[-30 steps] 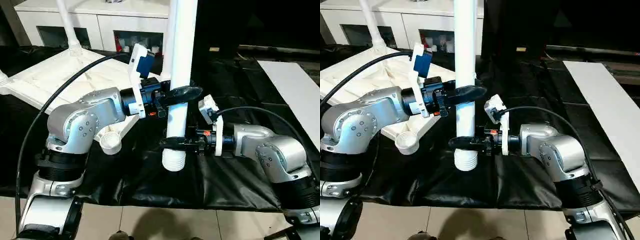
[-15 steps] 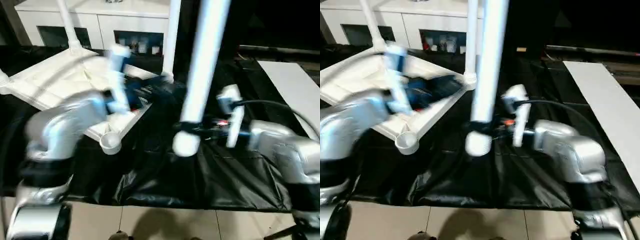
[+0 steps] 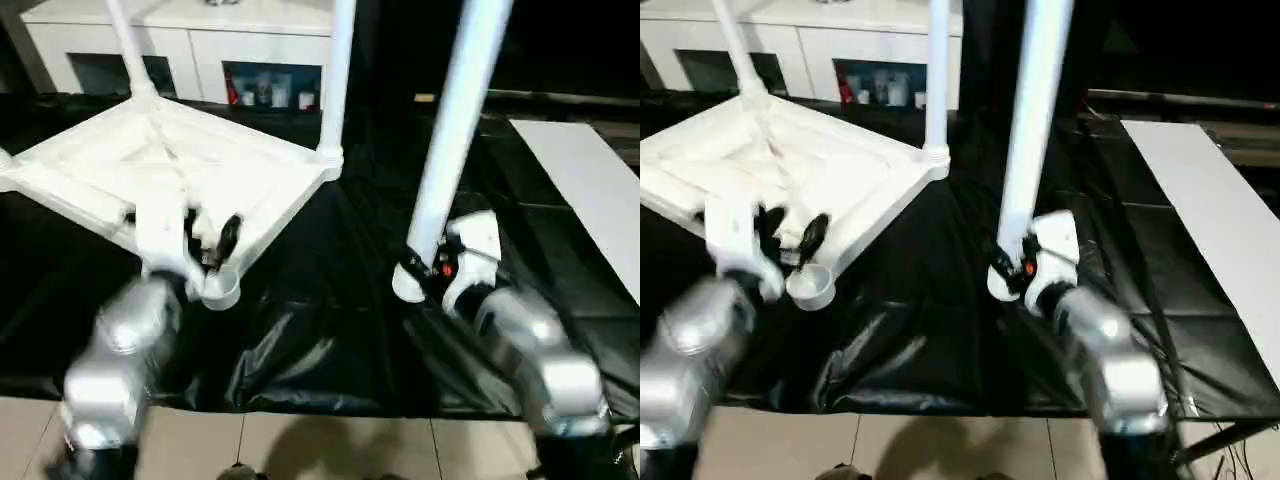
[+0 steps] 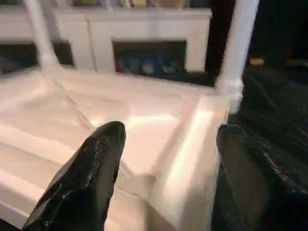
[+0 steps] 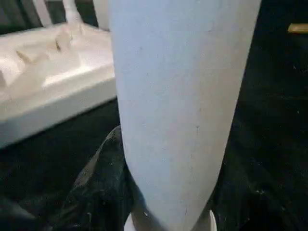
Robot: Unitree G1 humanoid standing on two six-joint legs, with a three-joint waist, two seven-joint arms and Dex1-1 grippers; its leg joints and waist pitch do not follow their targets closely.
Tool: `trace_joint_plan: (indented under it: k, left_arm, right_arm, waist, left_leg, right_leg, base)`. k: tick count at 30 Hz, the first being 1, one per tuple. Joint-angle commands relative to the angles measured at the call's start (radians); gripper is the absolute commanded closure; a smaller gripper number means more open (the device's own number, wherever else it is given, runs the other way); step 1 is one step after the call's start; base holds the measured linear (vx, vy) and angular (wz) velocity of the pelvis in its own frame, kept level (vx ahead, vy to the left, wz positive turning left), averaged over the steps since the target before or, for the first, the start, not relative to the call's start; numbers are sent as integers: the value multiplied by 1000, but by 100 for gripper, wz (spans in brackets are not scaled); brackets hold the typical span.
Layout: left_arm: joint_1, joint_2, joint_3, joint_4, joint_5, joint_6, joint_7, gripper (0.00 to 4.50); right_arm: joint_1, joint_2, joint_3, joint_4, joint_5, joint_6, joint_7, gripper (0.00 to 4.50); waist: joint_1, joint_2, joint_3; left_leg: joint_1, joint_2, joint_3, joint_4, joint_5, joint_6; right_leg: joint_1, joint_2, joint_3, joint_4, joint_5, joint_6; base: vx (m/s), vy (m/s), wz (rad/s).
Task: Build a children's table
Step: Move to table
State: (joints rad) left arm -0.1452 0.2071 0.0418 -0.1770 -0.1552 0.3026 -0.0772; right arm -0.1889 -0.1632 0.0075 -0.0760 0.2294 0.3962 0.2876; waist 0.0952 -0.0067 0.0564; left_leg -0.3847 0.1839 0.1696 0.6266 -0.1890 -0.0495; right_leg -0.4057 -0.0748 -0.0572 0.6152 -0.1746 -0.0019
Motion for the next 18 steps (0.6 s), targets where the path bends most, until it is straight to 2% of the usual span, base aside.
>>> trace_joint_plan:
  k: [1, 2, 3, 4, 5, 6, 7, 8, 9, 10, 12, 13, 14, 15, 16, 17, 18]
  left_arm:
    - [7, -11, -25, 7, 54, -46, 28, 103]
    - [5, -18, -29, 13, 70, -56, 38, 103]
    - [1, -22, -34, 23, 82, -63, 42, 103]
    - [1, -23, -35, 24, 83, -64, 42, 103]
    - [0, -22, -40, 30, 90, -74, 39, 103]
    - [0, -22, -43, 33, 98, -78, 44, 103]
    - [-2, -23, -47, 37, 102, -87, 47, 103]
    - [-2, -23, -48, 38, 102, -89, 46, 103]
    - [-3, -24, -49, 41, 103, -99, 45, 103]
    - [-3, -26, -49, 42, 104, -104, 46, 103]
    - [-4, -29, -48, 47, 110, -111, 47, 103]
    - [-5, -30, -46, 50, 113, -112, 46, 103]
    - [-5, -30, -44, 53, 114, -113, 45, 103]
    - [-7, -31, -43, 56, 117, -113, 43, 103]
    - [-8, -30, -42, 59, 119, -113, 43, 103]
    - [-12, -31, -41, 62, 124, -119, 43, 103]
    - [-12, -31, -41, 62, 124, -119, 43, 103]
  right_arm:
    - [-4, 24, 1, -7, -14, -41, -23, 264]
    - [-5, 32, 2, -5, -17, -45, -29, 264]
    - [-8, 37, 2, -1, -20, -49, -35, 264]
    - [-8, 38, 2, -1, -20, -49, -36, 264]
    - [-8, 39, 4, 2, -20, -53, -39, 264]
    - [-9, 40, 11, 4, -21, -59, -34, 264]
    - [-10, 43, 18, 7, -25, -67, -32, 264]
    - [-10, 44, 19, 8, -24, -67, -32, 264]
    - [-10, 46, 20, 10, -26, -70, -32, 264]
    - [-11, 46, 21, 12, -28, -72, -32, 264]
    - [-12, 49, 20, 16, -29, -78, -30, 264]
    - [-13, 50, 22, 19, -33, -79, -30, 264]
    - [-13, 50, 23, 20, -35, -80, -30, 264]
    - [-14, 54, 20, 22, -34, -80, -33, 264]
    - [-14, 57, 18, 22, -32, -81, -35, 264]
    - [-14, 58, 18, 23, -29, -81, -40, 264]
    - [-14, 58, 18, 23, -29, -81, -40, 264]
  waist:
    - [25, -5, -60]
    - [21, 3, -56]
    - [18, 7, -57]
    - [8, 11, -63]
    - [-4, 16, -67]
    - [-8, 21, -69]
    - [-18, 25, -66]
    - [-25, 23, -64]
    - [-43, 18, -58]
    - [-51, 17, -57]
    - [-62, 19, -55]
    - [-88, 34, -53]
    - [-88, 34, -53]
    - [-109, 39, -52]
    - [-116, 44, -47]
    - [-104, 34, -43]
    - [-96, 14, -48]
  left_leg:
    - [-8, 41, -35, -17, -132, 128]
    - [-3, 44, -36, -36, -139, 137]
    - [5, 42, -30, -48, -154, 141]
    - [26, 35, -14, -65, -170, 158]
    - [33, 27, -3, -80, -150, 197]
    - [39, 24, 3, -84, -149, 214]
    - [53, 20, 13, -93, -189, 231]
    - [57, 19, 17, -100, -223, 232]
    - [54, 12, 24, -113, -346, 202]
    - [50, 11, 24, -116, -409, 174]
    - [51, 10, 23, -120, -479, 137]
    - [44, 8, 25, -152, -592, 73]
    - [44, 8, 25, -152, -592, 73]
    - [34, 9, 35, -188, -675, 29]
    - [18, 12, 57, -231, -743, -11]
    - [0, 25, 68, -255, -777, -36]
    - [0, 31, 67, -244, -743, -43]
  right_leg:
    - [65, -203, 131, -146, -557, -135]
    - [58, -179, 114, -144, -563, -146]
    - [52, -159, 101, -139, -548, -150]
    - [42, -125, 80, -125, -477, -153]
    - [36, -95, 64, -109, -374, -153]
    - [32, -85, 57, -104, -338, -151]
    - [19, -69, 44, -100, -301, -144]
    - [16, -64, 36, -99, -299, -135]
    - [21, -70, 23, -108, -336, -104]
    - [25, -87, 24, -118, -380, -72]
    - [24, -94, 19, -127, -423, -39]
    - [31, -67, -16, -112, -425, 1]
    - [31, -67, -16, -112, -425, 1]
    - [40, -31, -53, -63, -347, -9]
    - [55, -1, -91, 30, -230, -28]
    - [81, -17, -93, 70, -180, -31]
    - [86, -44, -59, 52, -240, -22]
  base:
    - [-16, 99, 4]
    - [-16, 99, 4]
    - [-15, 117, 8]
    - [-18, 129, 10]
    - [-18, 129, 10]
    - [-30, 148, 8]
    - [-41, 159, 9]
    - [-41, 159, 9]
    - [-47, 160, 6]
    - [-46, 155, 2]
    - [-53, 156, 1]
    - [-73, 148, -3]
    - [-73, 148, -3]
    - [-70, 131, -3]
    - [-75, 87, 2]
    - [-75, 87, 2]
    - [-67, 13, 8]
